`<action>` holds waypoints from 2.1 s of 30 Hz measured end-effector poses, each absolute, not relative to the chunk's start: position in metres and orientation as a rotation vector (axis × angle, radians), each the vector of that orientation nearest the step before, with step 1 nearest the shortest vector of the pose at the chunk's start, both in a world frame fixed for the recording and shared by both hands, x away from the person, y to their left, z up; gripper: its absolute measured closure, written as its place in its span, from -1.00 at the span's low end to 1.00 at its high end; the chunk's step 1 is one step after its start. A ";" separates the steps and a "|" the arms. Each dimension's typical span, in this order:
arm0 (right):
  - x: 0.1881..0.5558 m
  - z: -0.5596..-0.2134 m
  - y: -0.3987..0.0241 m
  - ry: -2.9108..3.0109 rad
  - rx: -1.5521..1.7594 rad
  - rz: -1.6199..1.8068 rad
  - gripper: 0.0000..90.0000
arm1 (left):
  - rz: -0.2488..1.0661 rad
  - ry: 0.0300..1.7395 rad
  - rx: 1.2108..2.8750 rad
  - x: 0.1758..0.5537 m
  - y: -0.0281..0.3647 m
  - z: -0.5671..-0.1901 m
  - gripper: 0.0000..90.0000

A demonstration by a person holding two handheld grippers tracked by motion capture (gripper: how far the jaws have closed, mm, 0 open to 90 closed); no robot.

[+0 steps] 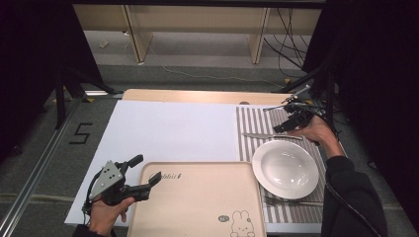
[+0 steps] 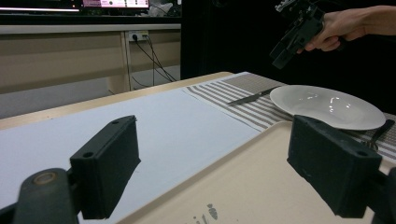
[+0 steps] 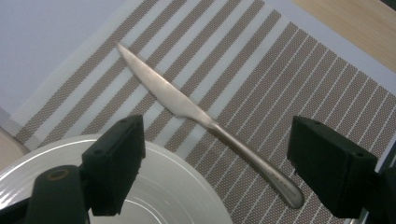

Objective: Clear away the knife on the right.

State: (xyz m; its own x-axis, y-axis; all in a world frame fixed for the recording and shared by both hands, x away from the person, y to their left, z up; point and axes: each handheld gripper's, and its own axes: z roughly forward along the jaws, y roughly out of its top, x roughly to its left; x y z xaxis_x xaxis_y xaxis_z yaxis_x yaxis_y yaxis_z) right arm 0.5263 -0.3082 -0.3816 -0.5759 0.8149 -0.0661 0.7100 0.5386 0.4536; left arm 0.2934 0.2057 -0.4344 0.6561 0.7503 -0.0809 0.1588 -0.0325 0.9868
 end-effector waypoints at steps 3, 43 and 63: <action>0.533 -0.386 -0.314 2.515 1.310 0.537 -0.53 | 0.559 0.775 1.561 0.293 0.205 -0.434 -0.65; 0.564 -0.438 -0.326 2.586 1.331 0.168 -0.37 | 0.561 0.775 1.555 0.293 0.205 -0.434 -0.64; 0.569 -0.443 -0.322 2.633 1.251 0.074 -0.21 | 0.567 0.766 1.552 0.293 0.206 -0.433 -0.64</action>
State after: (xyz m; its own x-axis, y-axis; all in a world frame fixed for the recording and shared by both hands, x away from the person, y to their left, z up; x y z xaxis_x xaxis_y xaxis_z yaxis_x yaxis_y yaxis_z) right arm 0.5689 -0.3225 -0.4430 -0.6110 0.7708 -0.1806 0.7595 0.6351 0.1410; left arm 0.2934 0.2055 -0.4335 0.6583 0.7488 -0.0764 0.1459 -0.0274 0.9889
